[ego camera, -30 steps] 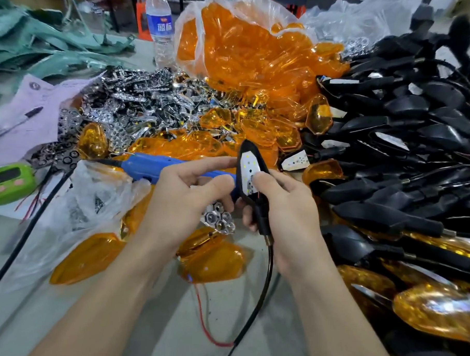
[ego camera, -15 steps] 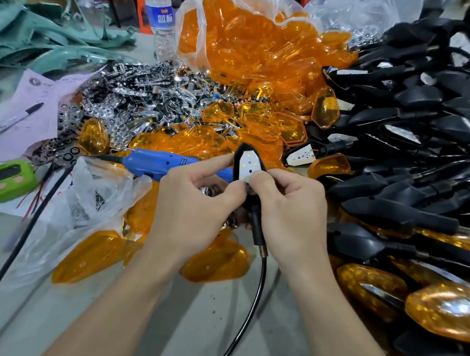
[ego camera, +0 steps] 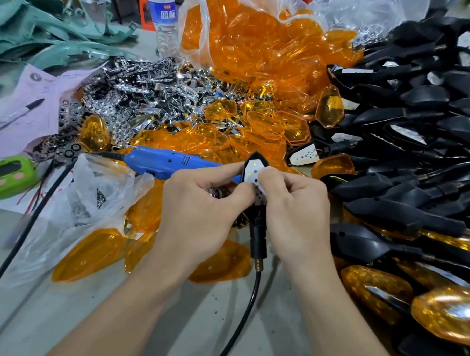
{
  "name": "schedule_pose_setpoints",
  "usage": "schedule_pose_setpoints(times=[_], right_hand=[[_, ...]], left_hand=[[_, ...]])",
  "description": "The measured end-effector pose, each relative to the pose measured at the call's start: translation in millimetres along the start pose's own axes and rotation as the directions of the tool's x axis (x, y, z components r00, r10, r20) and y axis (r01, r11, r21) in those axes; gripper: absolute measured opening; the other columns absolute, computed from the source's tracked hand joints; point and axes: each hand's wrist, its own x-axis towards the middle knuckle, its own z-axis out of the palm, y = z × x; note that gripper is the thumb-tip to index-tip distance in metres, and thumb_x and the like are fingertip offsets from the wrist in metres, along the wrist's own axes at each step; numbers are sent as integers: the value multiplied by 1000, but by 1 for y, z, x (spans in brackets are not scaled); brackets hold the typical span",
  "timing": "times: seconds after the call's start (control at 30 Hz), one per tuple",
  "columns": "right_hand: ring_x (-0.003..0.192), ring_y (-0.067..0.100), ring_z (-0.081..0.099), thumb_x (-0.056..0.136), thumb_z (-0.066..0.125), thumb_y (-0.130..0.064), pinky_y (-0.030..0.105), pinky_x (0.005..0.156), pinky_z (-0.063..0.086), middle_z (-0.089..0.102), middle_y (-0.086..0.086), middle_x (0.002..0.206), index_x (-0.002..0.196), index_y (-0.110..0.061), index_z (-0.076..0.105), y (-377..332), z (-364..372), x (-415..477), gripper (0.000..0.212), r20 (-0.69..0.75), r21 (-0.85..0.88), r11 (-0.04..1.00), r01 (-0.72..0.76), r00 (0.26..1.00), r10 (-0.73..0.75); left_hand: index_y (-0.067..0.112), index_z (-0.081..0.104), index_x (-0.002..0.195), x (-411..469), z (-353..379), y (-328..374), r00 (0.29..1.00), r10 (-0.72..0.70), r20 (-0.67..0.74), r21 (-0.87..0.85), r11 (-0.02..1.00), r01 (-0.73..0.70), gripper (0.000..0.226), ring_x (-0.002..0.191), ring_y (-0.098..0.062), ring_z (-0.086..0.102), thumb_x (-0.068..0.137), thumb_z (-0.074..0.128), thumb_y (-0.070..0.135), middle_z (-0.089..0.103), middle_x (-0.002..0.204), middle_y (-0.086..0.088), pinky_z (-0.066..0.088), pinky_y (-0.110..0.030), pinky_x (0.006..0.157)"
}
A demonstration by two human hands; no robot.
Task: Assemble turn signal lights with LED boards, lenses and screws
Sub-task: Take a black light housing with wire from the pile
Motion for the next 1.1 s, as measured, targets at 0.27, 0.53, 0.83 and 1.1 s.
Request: schedule_pose_setpoints(times=[0.27,0.53,0.83,1.1], right_hand=[[42,5,35,98,60,-17,12,42,28,37,-13,42,41,-26,43,-2,2,-3,60,-32,-11,998,59,998,-59],[46,5,37,99,60,-23,17,45,32,41,-14,46,47,-26,51,-2,2,-4,54,21,-30,995,92,996,-91],[74,15,74,93,72,-28,33,65,61,76,0,81,99,-15,66,-4,-3,-10,15,371,172,934,-312,899,232],[56,24,70,94,63,-44,30,48,53,75,4,80,98,-28,73,-6,5,-13,19,339,177,946,-272,919,201]], left_hand=[[37,84,97,0,4,-3,1000,-25,-16,-43,999,24,23,61,-10,53,83,72,24,71,68,3,46,-20,56],[32,83,79,5,1,-4,990,-126,70,-125,983,134,12,59,-7,48,80,72,28,62,60,1,45,-16,56],[34,84,80,13,-12,-3,962,-248,-119,-215,952,219,17,65,-15,69,75,70,26,78,75,0,60,-38,62],[34,84,91,12,-11,-3,983,-180,-26,-121,977,176,23,65,-26,61,73,69,35,72,78,-19,57,-56,63]])
